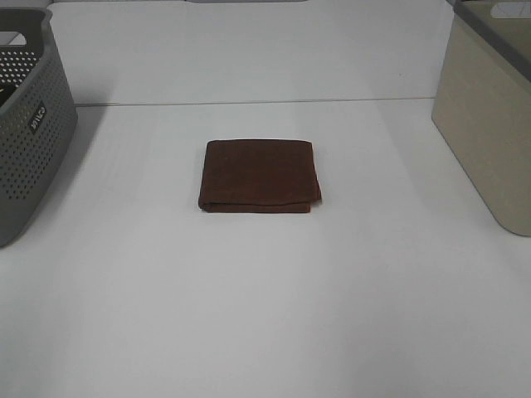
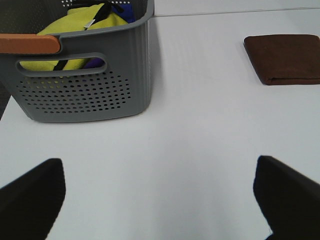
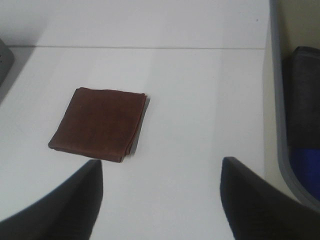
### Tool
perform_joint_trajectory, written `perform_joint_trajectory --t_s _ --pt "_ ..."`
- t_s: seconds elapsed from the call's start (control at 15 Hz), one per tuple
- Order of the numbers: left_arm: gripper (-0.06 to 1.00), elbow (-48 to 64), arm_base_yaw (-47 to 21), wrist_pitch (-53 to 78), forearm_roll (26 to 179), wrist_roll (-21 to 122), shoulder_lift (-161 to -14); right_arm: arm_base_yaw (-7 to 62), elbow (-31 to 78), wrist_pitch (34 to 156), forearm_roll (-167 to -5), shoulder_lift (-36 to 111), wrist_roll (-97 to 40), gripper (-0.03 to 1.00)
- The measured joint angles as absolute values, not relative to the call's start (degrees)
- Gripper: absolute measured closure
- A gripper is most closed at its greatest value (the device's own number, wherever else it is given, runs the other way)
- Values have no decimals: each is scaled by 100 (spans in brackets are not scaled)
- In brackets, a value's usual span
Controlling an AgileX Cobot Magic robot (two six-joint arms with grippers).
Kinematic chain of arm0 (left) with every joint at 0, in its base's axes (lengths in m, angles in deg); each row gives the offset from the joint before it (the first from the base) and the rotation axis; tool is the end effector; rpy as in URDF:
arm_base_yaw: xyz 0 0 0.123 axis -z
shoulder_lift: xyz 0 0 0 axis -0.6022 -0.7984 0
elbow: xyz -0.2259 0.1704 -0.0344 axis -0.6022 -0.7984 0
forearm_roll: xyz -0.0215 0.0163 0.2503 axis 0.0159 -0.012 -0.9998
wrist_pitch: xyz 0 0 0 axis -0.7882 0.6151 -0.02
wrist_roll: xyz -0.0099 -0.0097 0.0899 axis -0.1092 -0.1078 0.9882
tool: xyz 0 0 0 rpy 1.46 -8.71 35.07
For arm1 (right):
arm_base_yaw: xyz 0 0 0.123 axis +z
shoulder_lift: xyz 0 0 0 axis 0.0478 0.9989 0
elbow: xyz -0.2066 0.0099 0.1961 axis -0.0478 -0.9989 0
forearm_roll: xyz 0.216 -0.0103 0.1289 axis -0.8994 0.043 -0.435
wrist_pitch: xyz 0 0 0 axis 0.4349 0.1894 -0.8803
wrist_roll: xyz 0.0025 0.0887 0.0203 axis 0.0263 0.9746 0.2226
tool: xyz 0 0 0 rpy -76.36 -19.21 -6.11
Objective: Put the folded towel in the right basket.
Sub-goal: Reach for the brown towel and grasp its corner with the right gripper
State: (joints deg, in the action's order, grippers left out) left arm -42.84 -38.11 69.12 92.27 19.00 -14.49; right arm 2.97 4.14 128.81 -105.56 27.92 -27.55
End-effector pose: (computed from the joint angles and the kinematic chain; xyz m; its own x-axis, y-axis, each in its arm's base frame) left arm -0.0051 -0.0044 0.2776 -0.4464 -0.0003 -0.8948 0.0283 0.9995 -0.0144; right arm 0.2269 0.0300 0.3709 -0.6094 -0.0180 -0.7926 -0.2654 0.9467 0.1826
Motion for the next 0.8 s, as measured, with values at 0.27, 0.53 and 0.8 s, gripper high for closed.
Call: perform_joint_trajectory --t_s 0.27,0.53,0.8 --pt "-3 -4284 -3811 6912 9227 1900 -1449 383 2047 13637 -10785 4797 -2823 33" --pt "-3 -4284 -3811 6912 9227 1900 -1449 1254 3056 13717 -10395 5971 -2566 33" --pt "-3 -4284 -3811 6912 9227 1900 -1449 1437 3692 13775 -10309 7049 -1912 33"
